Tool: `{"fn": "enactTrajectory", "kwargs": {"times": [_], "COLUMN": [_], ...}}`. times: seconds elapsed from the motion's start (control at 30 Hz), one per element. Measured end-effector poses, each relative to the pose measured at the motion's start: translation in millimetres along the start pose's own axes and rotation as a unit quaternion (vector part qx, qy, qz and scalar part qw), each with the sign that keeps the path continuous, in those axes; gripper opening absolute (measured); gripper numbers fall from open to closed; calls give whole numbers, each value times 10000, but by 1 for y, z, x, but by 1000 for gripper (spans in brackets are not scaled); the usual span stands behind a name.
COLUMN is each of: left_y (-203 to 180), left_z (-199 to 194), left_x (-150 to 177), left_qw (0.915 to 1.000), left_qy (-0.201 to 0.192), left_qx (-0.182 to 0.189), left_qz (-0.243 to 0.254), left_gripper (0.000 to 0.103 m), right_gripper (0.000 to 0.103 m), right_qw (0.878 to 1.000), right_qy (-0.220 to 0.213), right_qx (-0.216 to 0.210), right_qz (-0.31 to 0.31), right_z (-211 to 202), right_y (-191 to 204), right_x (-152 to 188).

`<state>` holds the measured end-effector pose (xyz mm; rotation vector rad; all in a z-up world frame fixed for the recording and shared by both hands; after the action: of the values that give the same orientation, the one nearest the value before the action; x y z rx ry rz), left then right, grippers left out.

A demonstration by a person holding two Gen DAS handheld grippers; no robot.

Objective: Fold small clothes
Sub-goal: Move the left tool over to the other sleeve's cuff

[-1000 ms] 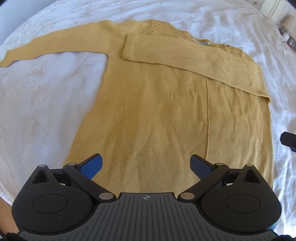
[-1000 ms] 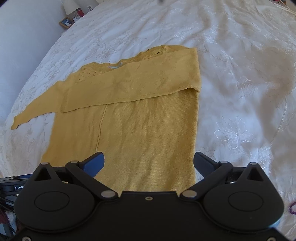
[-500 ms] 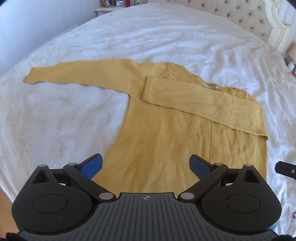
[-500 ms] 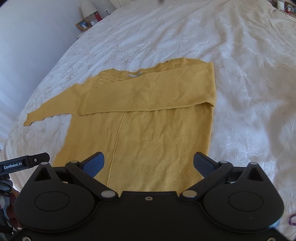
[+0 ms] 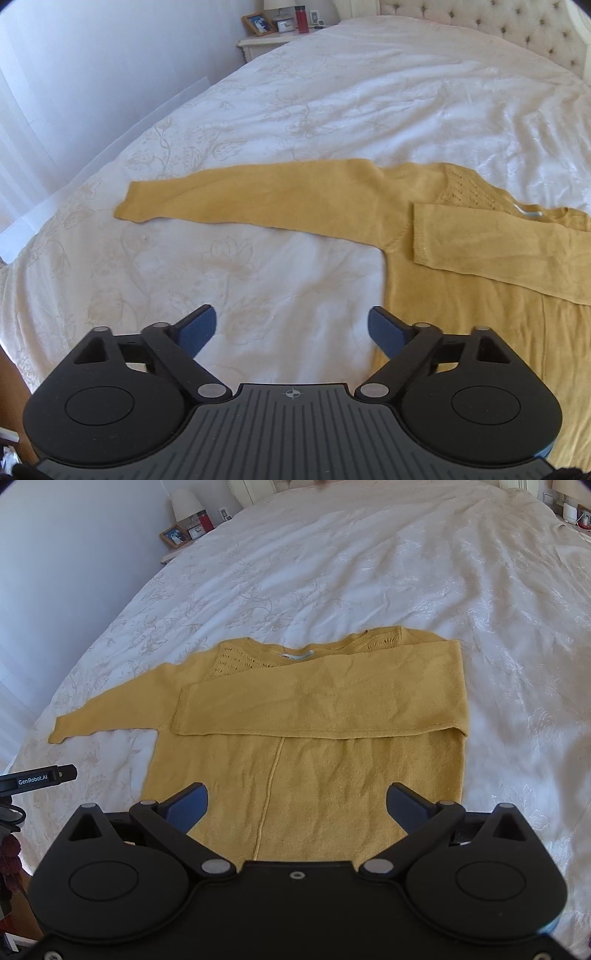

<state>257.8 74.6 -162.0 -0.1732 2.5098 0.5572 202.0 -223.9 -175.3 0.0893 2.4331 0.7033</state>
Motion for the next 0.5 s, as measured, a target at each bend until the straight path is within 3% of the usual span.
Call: {"fn": "enactTrajectory", "kwargs": {"times": [0.27,0.5], "left_y": [75,148], "left_z": [70,130], "left_x": [-27,-72], "left_qw": [9987,9974], "left_qy": [272,176], "left_qx": [-50,-192], "left_qz": [-429,-674], "left_gripper": [79,76], "right_gripper": [102,102], "right_qw": [9997,9996], "right_qy": [230,247], "right_qx": [-31,-116], "right_qz": [-35,-87], "right_z": [39,72], "right_y": [32,67], "right_x": [-7,-24]}}
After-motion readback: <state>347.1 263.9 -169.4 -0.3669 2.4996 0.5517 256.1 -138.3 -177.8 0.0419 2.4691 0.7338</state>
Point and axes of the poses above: each gripper's, at about its wrist camera, not at the fingertips, and z roughly the way its jaws point, y to its left, x to its underside, the point moved 10 cm from there along z, roughly the way its jaws point, and after that the axes turned 13 degrees about -x, right-handed, at the moved point
